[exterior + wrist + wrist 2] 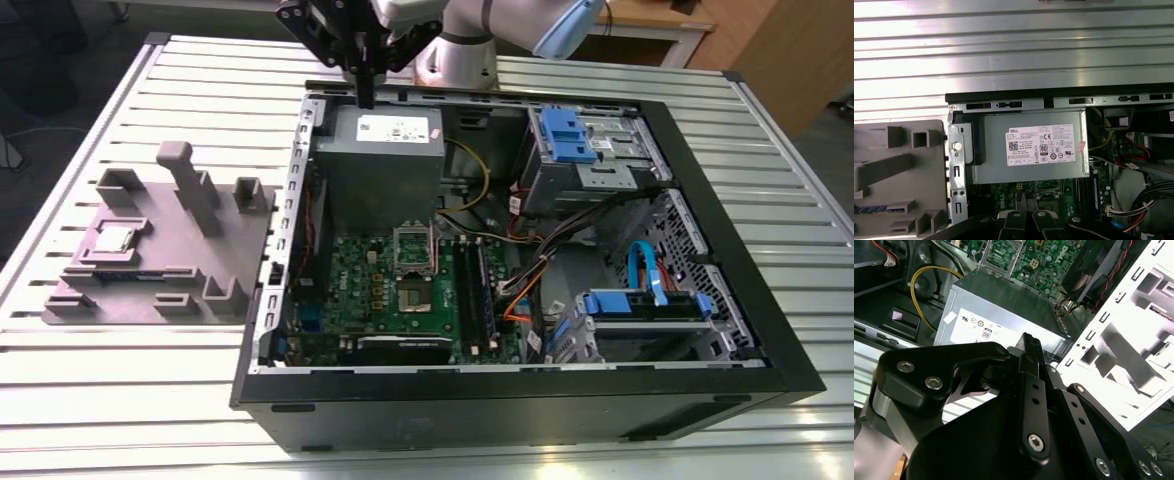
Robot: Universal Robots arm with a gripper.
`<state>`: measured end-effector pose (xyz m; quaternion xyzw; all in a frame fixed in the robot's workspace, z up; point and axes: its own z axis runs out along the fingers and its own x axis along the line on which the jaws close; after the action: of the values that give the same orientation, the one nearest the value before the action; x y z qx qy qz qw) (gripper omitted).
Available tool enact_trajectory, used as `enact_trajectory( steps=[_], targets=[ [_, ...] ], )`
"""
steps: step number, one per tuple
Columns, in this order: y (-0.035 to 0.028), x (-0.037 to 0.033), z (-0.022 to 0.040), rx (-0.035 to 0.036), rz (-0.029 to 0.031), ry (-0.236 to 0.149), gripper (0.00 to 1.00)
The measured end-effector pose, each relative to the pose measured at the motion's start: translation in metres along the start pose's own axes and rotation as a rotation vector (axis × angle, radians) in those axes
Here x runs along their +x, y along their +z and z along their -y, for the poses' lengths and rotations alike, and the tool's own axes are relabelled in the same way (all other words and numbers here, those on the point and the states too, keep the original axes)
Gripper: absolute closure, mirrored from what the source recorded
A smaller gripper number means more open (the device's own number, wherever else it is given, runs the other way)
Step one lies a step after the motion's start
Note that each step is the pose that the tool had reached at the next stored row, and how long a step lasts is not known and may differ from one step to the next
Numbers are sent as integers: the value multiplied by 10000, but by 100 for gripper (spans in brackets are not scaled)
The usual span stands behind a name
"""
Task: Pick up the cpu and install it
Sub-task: 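Reach for the cpu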
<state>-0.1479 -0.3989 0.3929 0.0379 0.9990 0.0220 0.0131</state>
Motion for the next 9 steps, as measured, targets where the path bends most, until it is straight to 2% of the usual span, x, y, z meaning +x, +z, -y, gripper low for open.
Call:
enact_trajectory(
  steps=[3,5,9],
  targets=[
    [0,7,0,1,0,0,90],
    [10,67,6,0,0,0,90],
    [10,75,6,0,0,1,90]
  ],
)
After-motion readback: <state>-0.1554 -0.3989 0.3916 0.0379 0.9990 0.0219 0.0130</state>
